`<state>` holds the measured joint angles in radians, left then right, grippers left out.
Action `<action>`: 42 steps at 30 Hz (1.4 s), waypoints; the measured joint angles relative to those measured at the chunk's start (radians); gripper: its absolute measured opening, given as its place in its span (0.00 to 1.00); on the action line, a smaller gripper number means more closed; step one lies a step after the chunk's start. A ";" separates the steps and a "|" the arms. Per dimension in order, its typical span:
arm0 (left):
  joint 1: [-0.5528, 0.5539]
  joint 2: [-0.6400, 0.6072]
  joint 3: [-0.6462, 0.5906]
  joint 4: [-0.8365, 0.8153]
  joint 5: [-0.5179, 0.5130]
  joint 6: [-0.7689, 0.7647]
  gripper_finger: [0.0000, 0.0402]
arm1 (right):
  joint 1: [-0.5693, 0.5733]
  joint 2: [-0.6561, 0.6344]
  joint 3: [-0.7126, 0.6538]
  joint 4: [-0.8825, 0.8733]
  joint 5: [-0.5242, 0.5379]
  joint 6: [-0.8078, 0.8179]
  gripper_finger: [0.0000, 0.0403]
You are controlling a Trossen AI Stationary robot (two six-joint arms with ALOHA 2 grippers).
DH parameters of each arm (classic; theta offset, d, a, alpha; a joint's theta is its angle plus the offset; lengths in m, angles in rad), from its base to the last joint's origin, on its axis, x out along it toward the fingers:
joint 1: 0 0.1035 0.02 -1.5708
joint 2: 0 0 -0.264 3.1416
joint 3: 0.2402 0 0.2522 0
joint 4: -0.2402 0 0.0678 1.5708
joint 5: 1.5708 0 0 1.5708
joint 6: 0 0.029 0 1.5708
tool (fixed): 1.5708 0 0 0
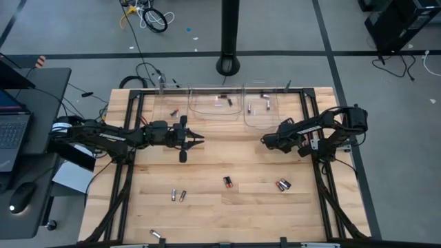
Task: Sort batteries
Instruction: Put the black battery into the middle transparent bin
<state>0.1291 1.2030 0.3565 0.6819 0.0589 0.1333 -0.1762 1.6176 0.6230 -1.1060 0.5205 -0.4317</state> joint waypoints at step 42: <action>0.000 0.000 0.000 -0.020 -0.003 -0.008 0.20 | 0.083 -0.041 0.179 -0.131 -0.434 0.506 0.31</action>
<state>0.1291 1.2030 0.3565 0.6617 0.0563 0.1257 -0.0933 1.5764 0.8024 -1.2375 0.0860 0.0741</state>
